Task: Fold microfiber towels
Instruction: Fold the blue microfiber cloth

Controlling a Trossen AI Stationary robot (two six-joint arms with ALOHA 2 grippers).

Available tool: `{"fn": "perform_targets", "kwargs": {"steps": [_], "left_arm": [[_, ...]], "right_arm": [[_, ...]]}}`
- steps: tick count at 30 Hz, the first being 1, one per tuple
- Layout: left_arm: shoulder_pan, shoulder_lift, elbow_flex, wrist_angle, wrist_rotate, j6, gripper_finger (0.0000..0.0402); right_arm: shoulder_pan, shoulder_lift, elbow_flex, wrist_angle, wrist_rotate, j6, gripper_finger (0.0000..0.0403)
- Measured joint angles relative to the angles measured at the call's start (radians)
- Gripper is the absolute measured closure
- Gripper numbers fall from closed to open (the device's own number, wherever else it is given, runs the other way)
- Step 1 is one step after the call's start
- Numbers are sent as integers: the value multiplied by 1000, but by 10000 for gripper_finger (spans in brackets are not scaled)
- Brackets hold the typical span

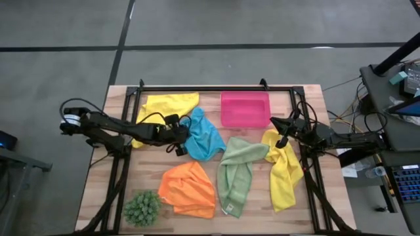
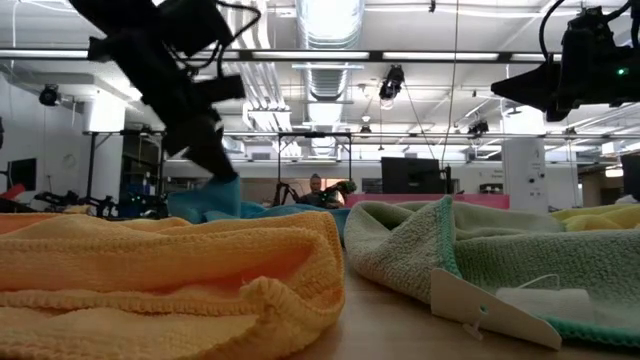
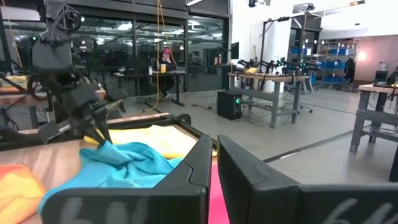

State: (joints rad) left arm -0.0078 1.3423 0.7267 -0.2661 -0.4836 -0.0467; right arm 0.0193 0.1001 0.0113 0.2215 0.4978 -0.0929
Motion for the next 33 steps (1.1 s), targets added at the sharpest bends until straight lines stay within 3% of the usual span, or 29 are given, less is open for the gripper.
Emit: {"fn": "perform_targets", "kwargs": {"steps": [12, 26, 33], "left_arm": [[0, -139, 216, -3, -16, 1, 401], [0, -153, 369, 11, -77, 55, 401], [0, -153, 409, 15, -77, 85, 402]], "right_arm": [[0, 47, 0, 138, -90, 22, 385], [0, 186, 3, 300, -181, 29, 383], [0, 305, 75, 301, -193, 32, 333]]}}
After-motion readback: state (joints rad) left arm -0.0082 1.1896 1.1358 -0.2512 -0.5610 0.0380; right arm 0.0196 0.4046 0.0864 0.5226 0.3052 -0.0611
